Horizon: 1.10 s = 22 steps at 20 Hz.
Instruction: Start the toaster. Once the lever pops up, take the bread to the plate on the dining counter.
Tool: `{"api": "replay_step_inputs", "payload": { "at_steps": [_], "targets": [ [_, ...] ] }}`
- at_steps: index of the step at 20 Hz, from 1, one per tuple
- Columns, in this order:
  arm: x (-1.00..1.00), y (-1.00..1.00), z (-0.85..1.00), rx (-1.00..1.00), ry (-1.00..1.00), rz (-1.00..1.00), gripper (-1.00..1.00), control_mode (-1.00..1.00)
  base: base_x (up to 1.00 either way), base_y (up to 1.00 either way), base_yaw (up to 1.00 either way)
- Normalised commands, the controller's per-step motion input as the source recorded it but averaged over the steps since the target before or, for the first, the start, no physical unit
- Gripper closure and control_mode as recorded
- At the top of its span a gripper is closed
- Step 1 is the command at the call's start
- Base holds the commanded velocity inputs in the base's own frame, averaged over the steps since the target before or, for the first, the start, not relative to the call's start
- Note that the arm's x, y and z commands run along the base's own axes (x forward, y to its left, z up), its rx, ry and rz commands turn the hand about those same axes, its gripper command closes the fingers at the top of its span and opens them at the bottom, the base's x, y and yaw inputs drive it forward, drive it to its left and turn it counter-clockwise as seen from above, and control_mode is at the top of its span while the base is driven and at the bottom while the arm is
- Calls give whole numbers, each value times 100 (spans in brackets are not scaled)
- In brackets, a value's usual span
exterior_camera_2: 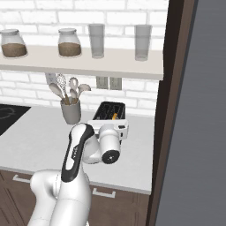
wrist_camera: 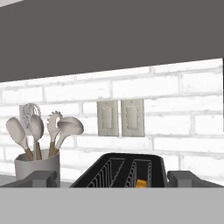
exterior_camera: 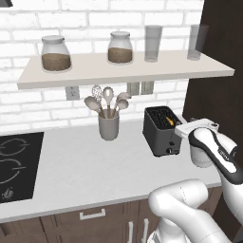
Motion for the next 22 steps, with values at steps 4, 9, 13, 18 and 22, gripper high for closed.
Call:
{"api": "replay_step_inputs", "payload": {
  "at_steps": [4,9,13,18,22],
  "targets": [
    [0,0,0,0,0,0,-100,-100,0,0,0],
    [0,0,0,0,0,0,-100,-100,0,0,0],
    [0,0,0,0,0,0,-100,-100,0,0,0],
    [0,0,0,0,0,0,-100,-100,0,0,0],
    [0,0,0,0,0,0,-100,-100,0,0,0]
  ]
}}
